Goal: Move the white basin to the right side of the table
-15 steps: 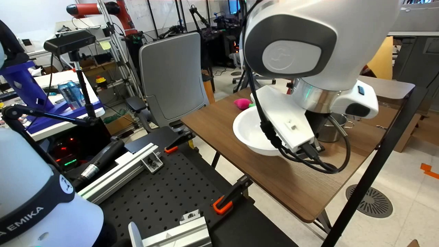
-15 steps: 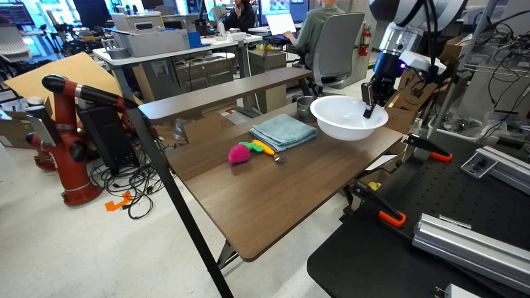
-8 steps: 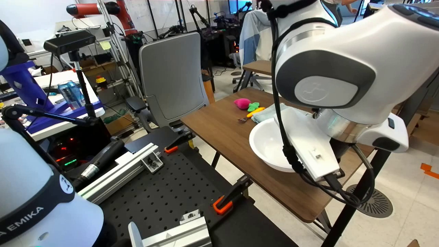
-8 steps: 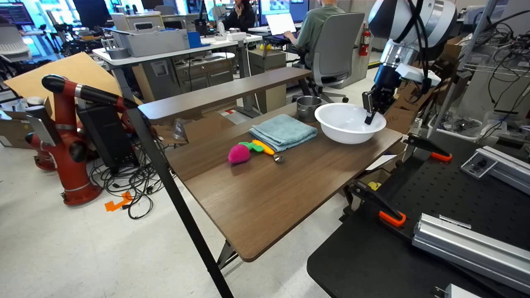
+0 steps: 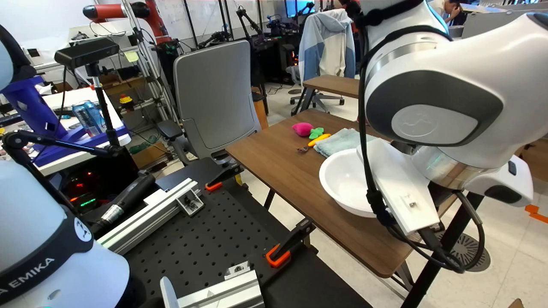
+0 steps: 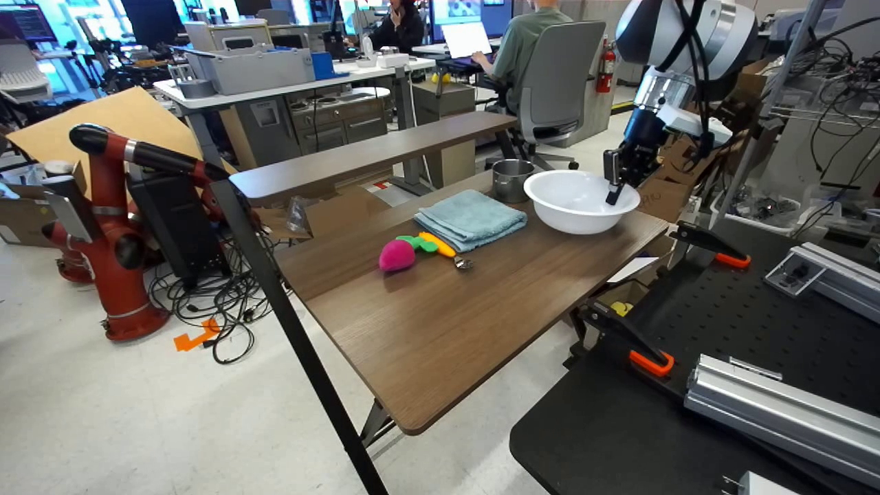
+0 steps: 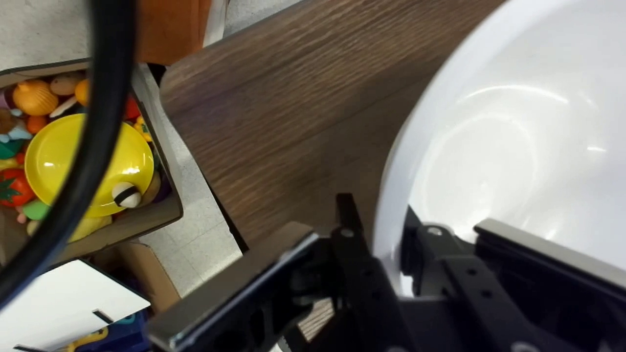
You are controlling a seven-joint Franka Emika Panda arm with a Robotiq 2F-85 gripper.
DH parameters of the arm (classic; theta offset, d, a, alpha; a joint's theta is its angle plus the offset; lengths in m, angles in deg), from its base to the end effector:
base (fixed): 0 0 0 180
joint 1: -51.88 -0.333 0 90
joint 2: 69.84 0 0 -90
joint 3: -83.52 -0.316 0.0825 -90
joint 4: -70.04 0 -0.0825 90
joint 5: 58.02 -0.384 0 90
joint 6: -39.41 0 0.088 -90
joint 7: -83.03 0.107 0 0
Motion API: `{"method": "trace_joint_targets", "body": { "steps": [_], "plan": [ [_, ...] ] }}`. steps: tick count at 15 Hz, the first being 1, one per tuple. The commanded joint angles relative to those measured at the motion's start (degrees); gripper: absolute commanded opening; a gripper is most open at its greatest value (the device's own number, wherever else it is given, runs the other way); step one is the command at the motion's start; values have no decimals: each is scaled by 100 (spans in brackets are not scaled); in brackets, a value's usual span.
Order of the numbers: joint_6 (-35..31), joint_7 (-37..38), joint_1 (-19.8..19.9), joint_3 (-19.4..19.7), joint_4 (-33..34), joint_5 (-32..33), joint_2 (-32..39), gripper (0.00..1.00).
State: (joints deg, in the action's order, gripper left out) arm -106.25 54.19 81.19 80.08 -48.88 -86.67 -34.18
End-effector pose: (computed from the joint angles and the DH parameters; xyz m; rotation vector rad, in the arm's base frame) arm 0.5017 -0.2482 0.1107 -2.7640 0.5527 0.0130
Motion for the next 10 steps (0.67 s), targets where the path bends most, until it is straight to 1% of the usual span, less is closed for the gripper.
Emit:
{"method": "trace_joint_targets", "body": {
  "steps": [1, 5, 7, 8, 10],
  "plan": [
    [198, 77, 88, -45, 174, -91, 95, 53],
    [125, 136, 95, -62, 104, -144, 34, 82],
    [177, 36, 213, -17, 90, -137, -52, 97],
    [192, 174, 200, 68, 61, -103, -120, 100],
    [385, 181, 346, 160, -5, -85, -323, 100]
  ]
}}
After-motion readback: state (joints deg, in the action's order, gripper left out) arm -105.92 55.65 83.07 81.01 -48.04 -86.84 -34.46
